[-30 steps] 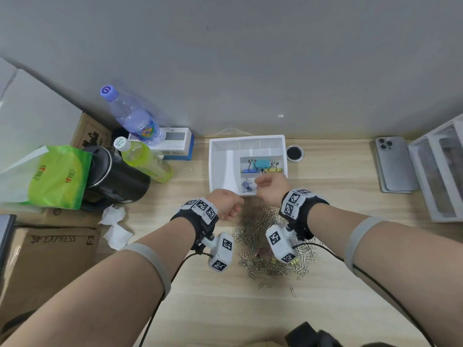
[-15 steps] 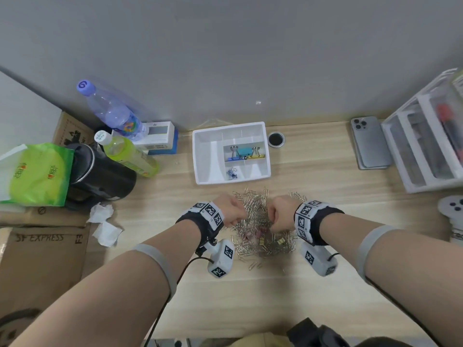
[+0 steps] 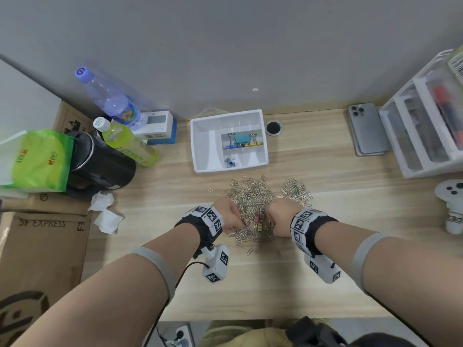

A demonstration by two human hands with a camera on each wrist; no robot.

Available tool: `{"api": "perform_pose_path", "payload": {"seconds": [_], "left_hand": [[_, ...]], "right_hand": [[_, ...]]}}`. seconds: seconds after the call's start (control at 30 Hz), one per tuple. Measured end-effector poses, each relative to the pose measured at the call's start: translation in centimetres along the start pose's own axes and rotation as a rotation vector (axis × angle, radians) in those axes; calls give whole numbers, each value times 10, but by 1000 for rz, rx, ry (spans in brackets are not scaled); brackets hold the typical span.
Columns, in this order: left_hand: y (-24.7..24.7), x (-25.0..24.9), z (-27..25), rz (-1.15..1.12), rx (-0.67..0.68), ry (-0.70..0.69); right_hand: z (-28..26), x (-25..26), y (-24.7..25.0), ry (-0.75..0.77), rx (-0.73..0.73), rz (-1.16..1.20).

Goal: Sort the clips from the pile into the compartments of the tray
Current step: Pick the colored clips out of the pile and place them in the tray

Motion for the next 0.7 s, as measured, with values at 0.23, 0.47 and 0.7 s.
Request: {"api": "perform_pose_path", "payload": {"seconds": [0.23, 0.47, 0.7], "left_hand": [[-3, 6, 1, -9, -58, -22], [-8, 12, 4, -52, -70, -57], [-12, 10, 11, -54, -62, -63]], "right_hand": [[0, 1, 4, 39, -27, 230], [4, 14, -12, 74, -80, 224], [6, 9, -11, 0, -99, 330]]}}
Point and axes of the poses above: each hand's wrist, its own z-axis towards the middle knuckle, its own y-axis out of the back of the hand, x = y × z, the point moved 3 cm from there along z, towards the middle knuckle, and after that the axes turned 5 degrees about -x, right-handed, at the moved point
